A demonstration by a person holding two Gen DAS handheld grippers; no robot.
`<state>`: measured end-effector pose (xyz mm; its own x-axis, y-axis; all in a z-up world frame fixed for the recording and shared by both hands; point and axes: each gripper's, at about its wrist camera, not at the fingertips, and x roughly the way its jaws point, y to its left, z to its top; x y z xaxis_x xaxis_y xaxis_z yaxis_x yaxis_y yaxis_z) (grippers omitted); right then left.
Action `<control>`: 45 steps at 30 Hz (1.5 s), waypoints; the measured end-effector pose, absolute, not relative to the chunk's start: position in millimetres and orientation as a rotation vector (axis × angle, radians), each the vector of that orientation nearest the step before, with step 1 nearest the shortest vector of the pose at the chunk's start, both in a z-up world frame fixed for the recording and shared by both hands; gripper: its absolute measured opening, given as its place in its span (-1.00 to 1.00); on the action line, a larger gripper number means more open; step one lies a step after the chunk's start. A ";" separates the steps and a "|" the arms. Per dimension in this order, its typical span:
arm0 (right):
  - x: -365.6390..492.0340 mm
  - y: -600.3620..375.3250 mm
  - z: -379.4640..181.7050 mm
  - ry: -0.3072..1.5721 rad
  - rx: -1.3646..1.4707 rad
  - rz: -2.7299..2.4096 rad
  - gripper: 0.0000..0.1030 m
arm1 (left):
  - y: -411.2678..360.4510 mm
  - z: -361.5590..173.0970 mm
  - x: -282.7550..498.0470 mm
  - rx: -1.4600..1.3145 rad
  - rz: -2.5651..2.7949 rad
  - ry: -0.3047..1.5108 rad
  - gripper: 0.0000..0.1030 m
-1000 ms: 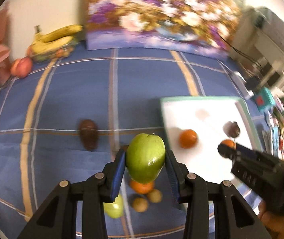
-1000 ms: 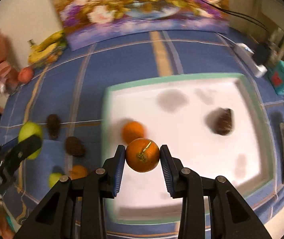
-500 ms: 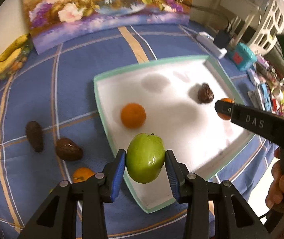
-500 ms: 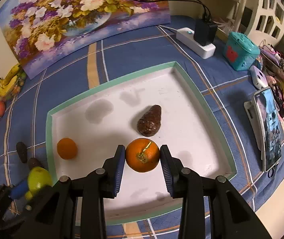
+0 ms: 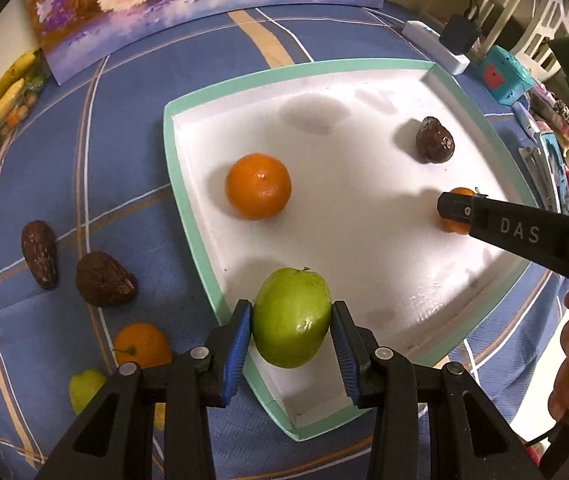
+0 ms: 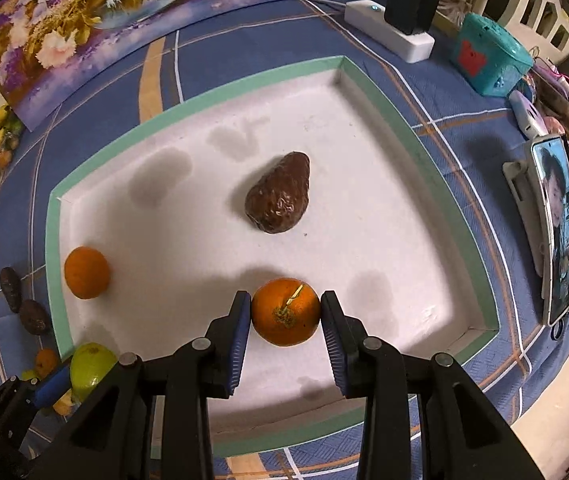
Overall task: Organize fruits
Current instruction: 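Carry the orange with the right tool while the left tool carries the green apple over the tray, then open the right tool to drop the orange while the left tool releases the green apple into the tray, then withdraw both tools from the tray toward the remaining fruits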
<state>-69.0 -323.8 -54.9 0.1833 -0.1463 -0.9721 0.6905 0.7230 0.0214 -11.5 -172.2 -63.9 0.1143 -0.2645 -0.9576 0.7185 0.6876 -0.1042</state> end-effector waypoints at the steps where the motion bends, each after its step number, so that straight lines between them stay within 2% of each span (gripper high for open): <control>1: -68.8 -323.9 -55.5 1.258 0.522 -0.631 -0.27 | -172.4 -64.2 -12.1 0.442 -0.755 1.260 -0.18; 13: -67.3 -324.0 -56.1 1.263 0.516 -0.633 -0.27 | -173.8 -63.5 -8.6 0.434 -0.764 1.275 -0.15; 15: -66.8 -324.1 -54.3 1.260 0.509 -0.641 -0.27 | -172.0 -57.8 -7.3 0.417 -0.773 1.266 -0.04; 16: -67.2 -324.3 -51.7 1.253 0.502 -0.647 -0.25 | -170.8 -53.8 -6.8 0.404 -0.782 1.260 0.08; 19: -69.0 -323.6 -40.6 1.217 0.487 -0.665 -0.15 | -167.5 -42.1 -5.5 0.378 -0.797 1.238 0.10; 25: -70.7 -318.5 -11.8 1.130 0.461 -0.658 -0.15 | -147.2 -19.0 13.4 0.269 -0.757 1.201 0.10; 27: -70.4 -316.2 -4.8 1.109 0.453 -0.650 -0.15 | -137.9 -16.5 22.2 0.240 -0.719 1.199 0.15; 29: -66.4 -315.6 0.7 1.094 0.449 -0.638 -0.14 | -126.5 -15.3 34.6 0.202 -0.669 1.206 0.27; 30: -66.5 -316.0 1.7 1.089 0.450 -0.633 -0.08 | -119.6 -16.0 40.8 0.180 -0.642 1.211 0.30; 33: -64.7 -314.7 4.1 1.083 0.441 -0.624 0.26 | -102.6 -16.5 51.1 0.154 -0.567 1.212 0.56; 35: -62.0 -310.8 4.7 1.083 0.434 -0.610 0.36 | -89.9 -16.8 58.5 0.151 -0.504 1.203 0.78; 36: -60.4 -308.2 5.1 1.082 0.431 -0.600 0.38 | -85.1 -16.9 61.0 0.147 -0.487 1.199 0.82; 38: -57.8 -304.8 4.4 1.081 0.430 -0.584 0.57 | -71.8 -16.3 66.6 0.123 -0.461 1.194 0.94; 39: -56.2 -302.5 4.1 1.078 0.427 -0.576 0.66 | -64.1 -15.4 69.9 0.104 -0.450 1.189 0.98; 42: -52.8 -296.6 4.6 1.068 0.424 -0.551 0.67 | -45.4 -9.4 79.6 0.059 -0.412 1.173 1.00; 45: -49.8 -290.4 5.4 1.047 0.442 -0.527 0.89 | -29.1 -4.7 87.6 0.019 -0.372 1.158 1.00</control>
